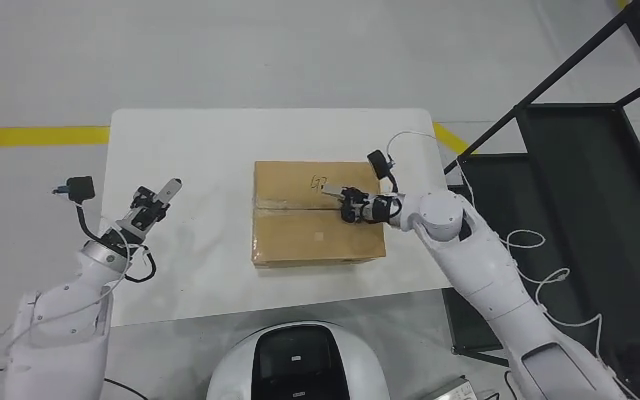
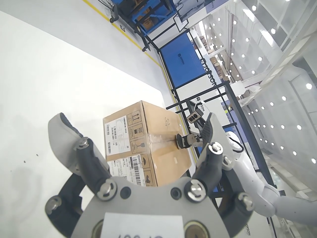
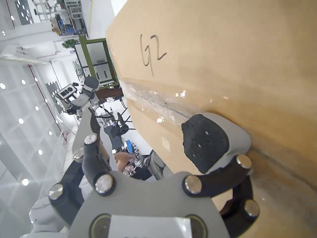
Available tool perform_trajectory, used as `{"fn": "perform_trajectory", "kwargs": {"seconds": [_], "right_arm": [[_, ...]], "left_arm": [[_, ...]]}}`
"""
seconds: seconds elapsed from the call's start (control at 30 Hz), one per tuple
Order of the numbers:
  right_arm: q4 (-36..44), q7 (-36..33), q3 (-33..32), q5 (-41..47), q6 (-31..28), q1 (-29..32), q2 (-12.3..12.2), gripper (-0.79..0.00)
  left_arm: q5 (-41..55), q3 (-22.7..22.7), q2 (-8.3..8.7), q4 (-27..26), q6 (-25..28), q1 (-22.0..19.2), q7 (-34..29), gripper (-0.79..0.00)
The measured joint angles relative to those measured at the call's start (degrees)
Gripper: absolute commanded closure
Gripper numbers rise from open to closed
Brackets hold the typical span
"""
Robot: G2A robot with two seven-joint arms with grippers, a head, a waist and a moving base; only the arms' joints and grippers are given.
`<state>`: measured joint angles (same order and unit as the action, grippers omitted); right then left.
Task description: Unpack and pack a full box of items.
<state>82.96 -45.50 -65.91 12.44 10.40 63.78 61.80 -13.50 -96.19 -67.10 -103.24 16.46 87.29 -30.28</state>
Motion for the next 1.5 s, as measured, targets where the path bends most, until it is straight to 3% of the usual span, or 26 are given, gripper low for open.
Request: {"fn": "perform_trajectory", "kwargs": {"seconds": [0.43, 0.73, 1.03, 1.2, 1.5], "right_arm": [[1.0, 4.1, -15.4, 5.7, -0.7, 11.0, -2.4, -0.785], [3.2, 3.1, -18.9, 10.7, -9.0, 13.1, -2.5, -0.785], [4.4, 8.9, -23.9, 12.9, -15.9, 17.6, -2.6, -0.785], [5.7, 11.9, -25.9, 12.4, -19.5, 20.0, -2.5, -0.785], [5.8, 11.9, -26.0, 12.2, -19.7, 20.1, -2.5, -0.785]], "left_arm": [[0.9, 2.8, -0.26, 1.9, -0.6, -0.6, 5.1, -0.785], [2.0, 3.1, -0.35, 3.5, -0.3, -0.3, 8.0, -0.785], [5.0, 5.0, -1.09, 3.9, -0.7, 1.6, 15.7, -0.785], [3.5, 5.3, -1.04, 2.8, -1.6, 2.6, 15.1, -0.785], [5.3, 2.8, -0.56, 2.9, -2.9, 0.2, 10.5, -0.785]]}}
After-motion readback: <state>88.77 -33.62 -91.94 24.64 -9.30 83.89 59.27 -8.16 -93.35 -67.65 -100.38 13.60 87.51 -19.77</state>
